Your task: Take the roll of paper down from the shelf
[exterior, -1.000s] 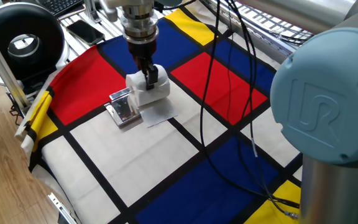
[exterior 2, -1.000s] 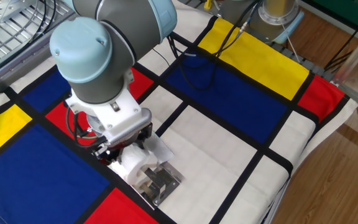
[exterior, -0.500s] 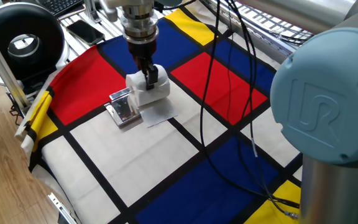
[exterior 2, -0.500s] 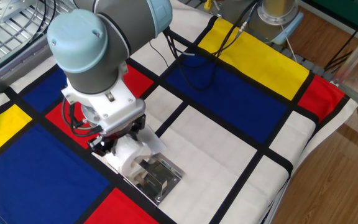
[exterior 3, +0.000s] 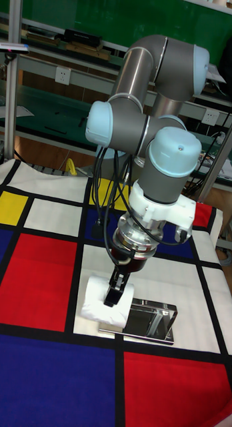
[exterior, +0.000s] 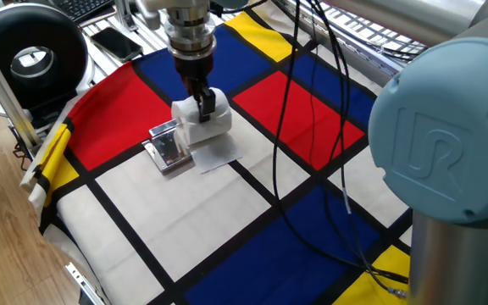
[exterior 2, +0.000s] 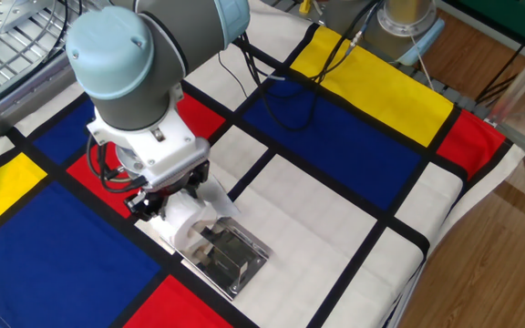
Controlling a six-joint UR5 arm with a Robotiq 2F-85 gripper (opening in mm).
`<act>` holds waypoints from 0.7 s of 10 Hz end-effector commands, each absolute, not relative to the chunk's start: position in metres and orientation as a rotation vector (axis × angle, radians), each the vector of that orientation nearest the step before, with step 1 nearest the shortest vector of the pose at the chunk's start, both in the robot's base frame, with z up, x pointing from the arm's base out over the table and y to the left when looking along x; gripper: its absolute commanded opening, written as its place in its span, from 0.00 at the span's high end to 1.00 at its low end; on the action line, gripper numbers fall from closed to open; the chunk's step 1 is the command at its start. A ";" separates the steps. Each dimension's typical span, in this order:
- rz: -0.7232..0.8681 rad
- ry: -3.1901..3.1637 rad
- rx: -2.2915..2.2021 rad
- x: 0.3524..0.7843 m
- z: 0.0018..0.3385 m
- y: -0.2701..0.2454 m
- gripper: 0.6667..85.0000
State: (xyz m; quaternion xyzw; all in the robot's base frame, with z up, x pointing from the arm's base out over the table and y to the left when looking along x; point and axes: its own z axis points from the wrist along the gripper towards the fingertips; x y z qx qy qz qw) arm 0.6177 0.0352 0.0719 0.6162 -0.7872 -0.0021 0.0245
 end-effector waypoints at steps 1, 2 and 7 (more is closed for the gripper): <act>-0.024 -2.477 1.874 0.618 0.073 0.038 1.00; -0.008 -2.479 1.875 0.620 0.073 0.036 1.00; 0.009 -2.414 1.936 0.615 0.075 0.002 1.00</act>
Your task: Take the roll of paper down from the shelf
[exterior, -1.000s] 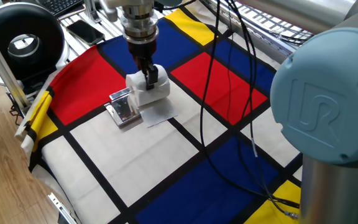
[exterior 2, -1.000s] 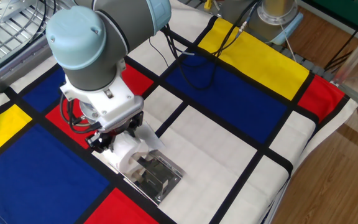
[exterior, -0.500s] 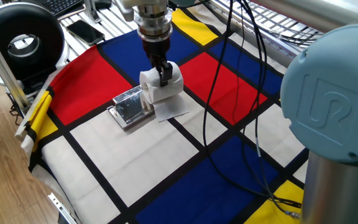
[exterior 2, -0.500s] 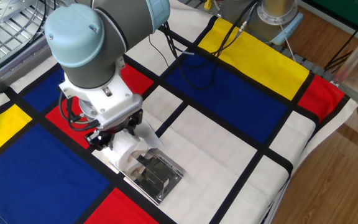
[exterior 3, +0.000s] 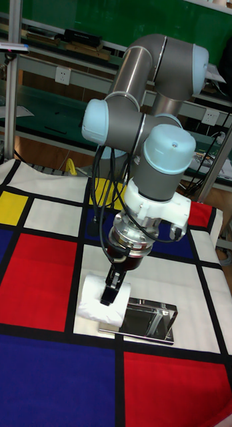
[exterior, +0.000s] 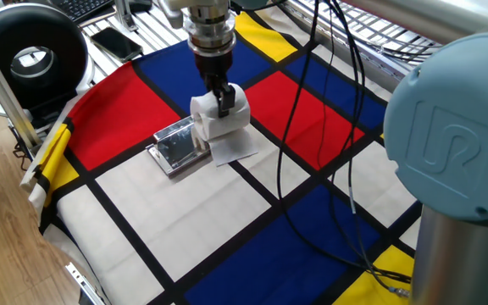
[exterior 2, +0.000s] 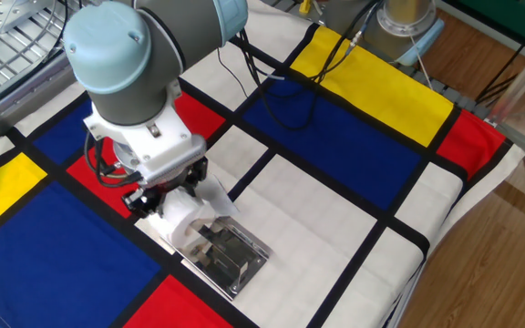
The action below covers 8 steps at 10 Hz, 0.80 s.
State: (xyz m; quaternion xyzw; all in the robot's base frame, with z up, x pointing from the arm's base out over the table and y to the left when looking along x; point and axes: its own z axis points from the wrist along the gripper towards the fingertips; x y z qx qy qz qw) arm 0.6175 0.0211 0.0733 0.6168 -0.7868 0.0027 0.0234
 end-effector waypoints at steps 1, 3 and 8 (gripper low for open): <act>0.003 -2.406 1.947 0.614 0.073 -0.006 1.00; 0.041 -2.388 1.963 0.611 0.069 -0.022 1.00; 0.045 -2.424 1.922 0.612 0.067 -0.021 1.00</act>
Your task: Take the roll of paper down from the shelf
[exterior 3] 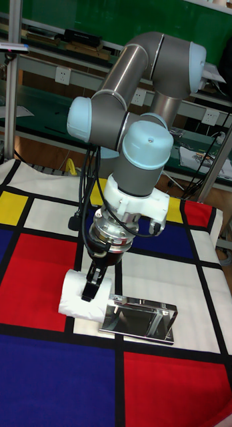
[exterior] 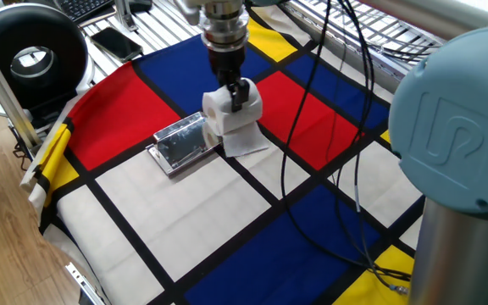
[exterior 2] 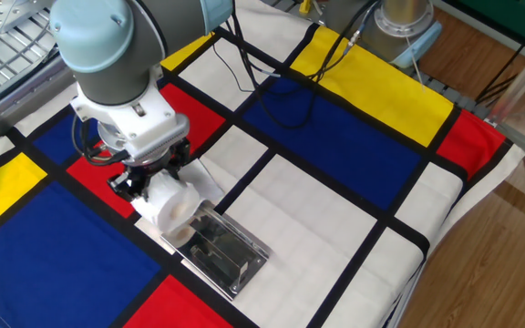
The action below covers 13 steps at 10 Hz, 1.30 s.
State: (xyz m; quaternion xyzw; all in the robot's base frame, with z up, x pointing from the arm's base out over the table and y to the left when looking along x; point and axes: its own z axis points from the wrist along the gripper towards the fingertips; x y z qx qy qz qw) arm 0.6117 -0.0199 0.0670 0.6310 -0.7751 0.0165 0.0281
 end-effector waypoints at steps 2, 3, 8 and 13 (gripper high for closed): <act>0.058 -2.437 1.912 0.614 0.067 -0.022 1.00; 0.075 -2.431 1.916 0.616 0.067 -0.024 1.00; 0.079 -2.403 1.952 0.610 0.068 -0.052 1.00; 0.015 -2.440 1.970 0.621 0.061 -0.035 0.00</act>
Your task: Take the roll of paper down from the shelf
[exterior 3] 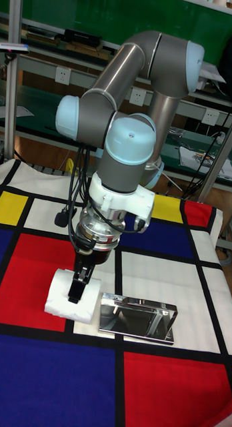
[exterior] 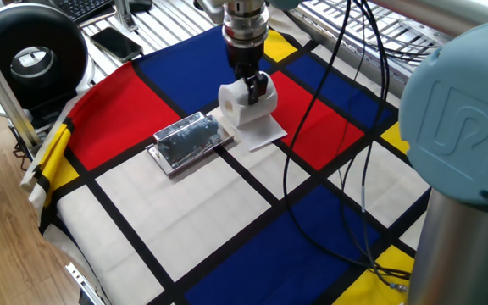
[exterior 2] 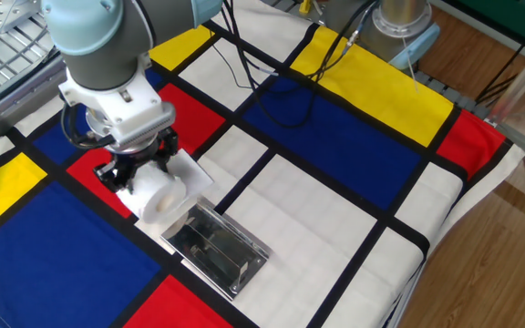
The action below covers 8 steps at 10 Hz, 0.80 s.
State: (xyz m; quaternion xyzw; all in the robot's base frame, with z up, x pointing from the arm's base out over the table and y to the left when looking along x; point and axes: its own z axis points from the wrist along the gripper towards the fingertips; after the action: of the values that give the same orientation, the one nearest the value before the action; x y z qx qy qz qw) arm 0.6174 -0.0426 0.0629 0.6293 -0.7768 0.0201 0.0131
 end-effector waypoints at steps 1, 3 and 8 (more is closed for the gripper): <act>0.020 -2.445 1.967 0.622 0.061 -0.035 0.00; 0.015 -2.450 1.950 0.619 0.064 -0.034 0.00; -0.011 -2.471 1.884 0.611 0.085 -0.021 0.00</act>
State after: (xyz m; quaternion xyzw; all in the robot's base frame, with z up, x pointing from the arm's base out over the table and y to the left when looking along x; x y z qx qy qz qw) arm 0.6141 -0.0304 0.0762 0.6172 -0.7866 0.0060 0.0162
